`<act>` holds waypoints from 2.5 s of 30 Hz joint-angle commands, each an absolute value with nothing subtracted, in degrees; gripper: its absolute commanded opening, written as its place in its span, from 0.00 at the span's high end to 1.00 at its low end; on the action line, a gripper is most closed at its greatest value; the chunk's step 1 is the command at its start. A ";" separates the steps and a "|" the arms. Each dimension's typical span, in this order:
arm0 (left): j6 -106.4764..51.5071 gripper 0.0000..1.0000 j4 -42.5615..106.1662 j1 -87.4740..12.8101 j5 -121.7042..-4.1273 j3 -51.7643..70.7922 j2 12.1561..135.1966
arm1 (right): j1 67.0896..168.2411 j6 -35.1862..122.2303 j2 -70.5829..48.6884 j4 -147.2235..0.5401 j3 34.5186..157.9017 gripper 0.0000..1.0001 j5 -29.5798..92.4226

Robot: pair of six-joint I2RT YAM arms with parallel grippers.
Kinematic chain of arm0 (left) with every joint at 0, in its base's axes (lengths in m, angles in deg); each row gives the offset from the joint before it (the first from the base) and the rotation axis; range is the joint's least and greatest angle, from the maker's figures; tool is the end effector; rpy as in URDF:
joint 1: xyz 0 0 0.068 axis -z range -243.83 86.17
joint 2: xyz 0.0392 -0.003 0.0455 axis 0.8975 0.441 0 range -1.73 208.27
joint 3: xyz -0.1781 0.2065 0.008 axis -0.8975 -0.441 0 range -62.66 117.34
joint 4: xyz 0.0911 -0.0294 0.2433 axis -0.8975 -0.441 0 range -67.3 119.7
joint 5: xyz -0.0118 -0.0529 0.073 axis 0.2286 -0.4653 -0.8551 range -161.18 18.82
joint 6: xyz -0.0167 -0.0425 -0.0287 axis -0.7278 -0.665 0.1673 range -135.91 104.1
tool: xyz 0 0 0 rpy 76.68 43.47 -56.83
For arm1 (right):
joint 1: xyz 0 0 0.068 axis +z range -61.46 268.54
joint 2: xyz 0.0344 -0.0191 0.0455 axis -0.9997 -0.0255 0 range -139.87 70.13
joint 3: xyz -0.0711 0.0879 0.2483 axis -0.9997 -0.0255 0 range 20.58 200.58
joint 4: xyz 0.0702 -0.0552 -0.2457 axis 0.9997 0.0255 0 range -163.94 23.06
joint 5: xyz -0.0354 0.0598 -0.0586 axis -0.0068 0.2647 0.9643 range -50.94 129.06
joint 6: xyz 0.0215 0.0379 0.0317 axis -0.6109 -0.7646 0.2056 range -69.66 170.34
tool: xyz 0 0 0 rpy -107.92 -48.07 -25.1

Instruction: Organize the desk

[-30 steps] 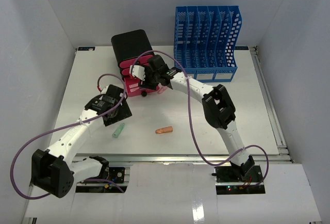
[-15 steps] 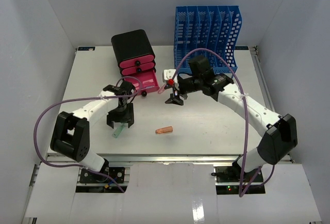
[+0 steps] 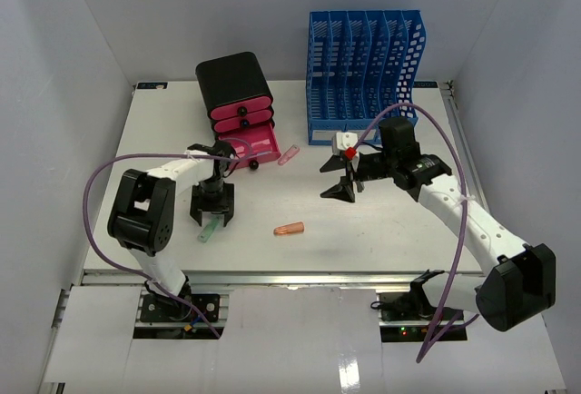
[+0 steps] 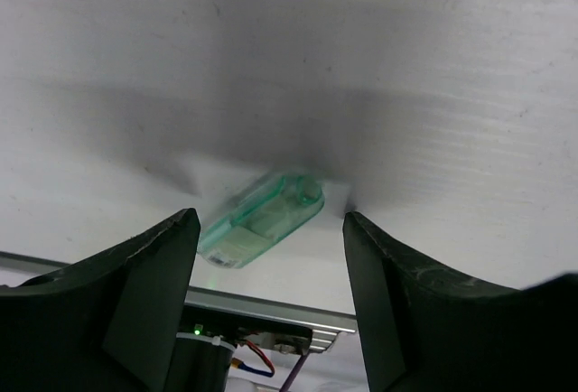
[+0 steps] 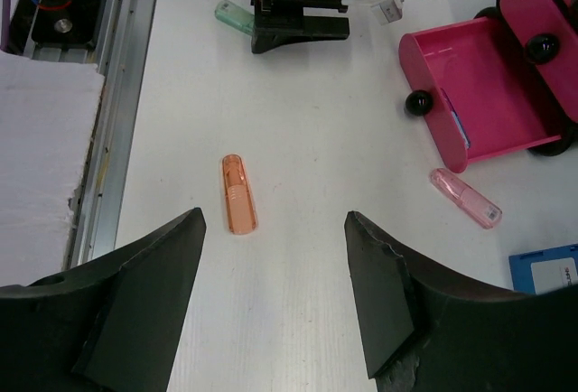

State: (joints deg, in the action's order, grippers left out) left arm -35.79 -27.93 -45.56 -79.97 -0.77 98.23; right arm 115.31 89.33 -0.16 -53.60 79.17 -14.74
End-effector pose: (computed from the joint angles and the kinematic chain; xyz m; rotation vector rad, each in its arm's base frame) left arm 0.2720 -0.0842 0.1610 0.0318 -3.0855 -0.2744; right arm 0.2224 0.1444 0.3207 -1.4879 1.3127 0.8510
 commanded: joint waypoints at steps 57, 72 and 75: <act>-103.03 0.48 39.65 -52.15 -71.27 -4.15 92.90 | 115.65 101.13 3.11 -53.54 64.55 0.27 -9.91; -78.67 0.41 42.61 -56.61 -48.53 -12.15 75.91 | 136.20 109.51 -18.29 -49.08 76.41 0.14 8.52; -66.26 0.38 35.51 -57.33 -42.86 -13.09 68.34 | 137.33 105.97 -23.82 -51.00 79.84 0.14 10.60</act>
State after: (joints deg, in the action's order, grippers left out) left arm -84.58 40.08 -56.25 -53.87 -12.47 79.32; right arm 135.86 108.80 -18.45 -49.06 75.04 5.66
